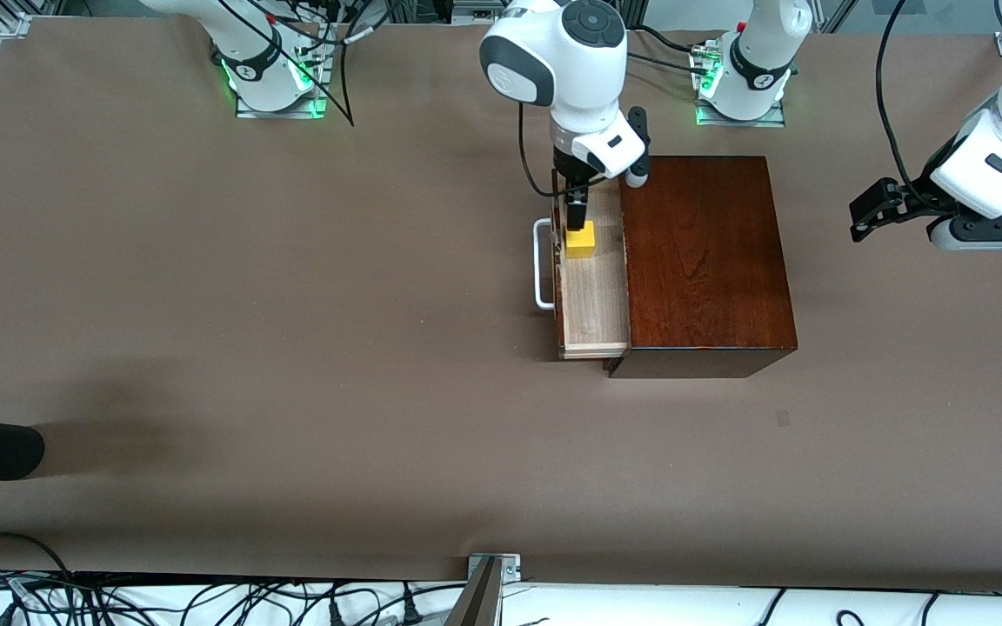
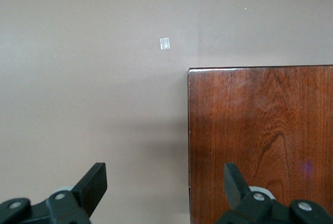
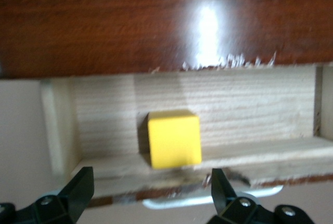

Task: Open drawer, take yellow block, close drawer
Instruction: 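Lower the right gripper into the drawer and grasp the yellow cube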

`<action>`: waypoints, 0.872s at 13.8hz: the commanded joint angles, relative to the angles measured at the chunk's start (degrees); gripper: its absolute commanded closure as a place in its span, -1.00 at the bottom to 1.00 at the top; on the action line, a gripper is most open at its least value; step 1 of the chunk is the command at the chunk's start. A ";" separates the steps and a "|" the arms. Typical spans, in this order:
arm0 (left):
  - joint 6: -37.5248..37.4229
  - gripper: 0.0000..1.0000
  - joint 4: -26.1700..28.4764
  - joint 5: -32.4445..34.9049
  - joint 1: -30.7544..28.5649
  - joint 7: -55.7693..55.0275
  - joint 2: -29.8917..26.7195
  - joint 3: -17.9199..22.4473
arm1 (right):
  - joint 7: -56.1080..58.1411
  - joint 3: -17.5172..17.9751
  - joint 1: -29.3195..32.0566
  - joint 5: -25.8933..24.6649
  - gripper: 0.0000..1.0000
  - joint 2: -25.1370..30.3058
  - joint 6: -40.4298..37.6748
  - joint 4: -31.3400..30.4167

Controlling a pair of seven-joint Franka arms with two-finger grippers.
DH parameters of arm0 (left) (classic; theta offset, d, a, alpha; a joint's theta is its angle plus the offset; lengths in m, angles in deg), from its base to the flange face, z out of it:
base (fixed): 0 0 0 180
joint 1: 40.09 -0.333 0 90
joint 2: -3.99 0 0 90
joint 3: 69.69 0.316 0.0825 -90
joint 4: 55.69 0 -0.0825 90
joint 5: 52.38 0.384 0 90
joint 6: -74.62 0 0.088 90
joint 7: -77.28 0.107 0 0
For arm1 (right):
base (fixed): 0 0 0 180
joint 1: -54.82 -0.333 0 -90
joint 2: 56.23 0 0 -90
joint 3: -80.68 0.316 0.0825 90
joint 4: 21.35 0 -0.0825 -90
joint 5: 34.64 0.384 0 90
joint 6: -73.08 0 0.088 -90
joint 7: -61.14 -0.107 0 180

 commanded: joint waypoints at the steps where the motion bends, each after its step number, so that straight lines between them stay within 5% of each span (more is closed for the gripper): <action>1: -0.47 -1.00 0.57 -1.60 -0.59 1.39 -1.17 -0.49 | 2.10 -0.95 -0.46 -1.22 -1.00 -5.67 3.62 5.43; 8: -0.55 -1.00 0.39 -1.60 -0.59 1.39 -1.09 -0.49 | 3.42 -0.96 -0.55 -3.59 -0.96 -8.93 4.60 5.43; 12: -0.64 -1.00 0.39 -1.60 -0.41 1.39 -1.09 -0.49 | 3.25 -0.96 -0.55 -3.42 1.00 -8.94 3.82 5.52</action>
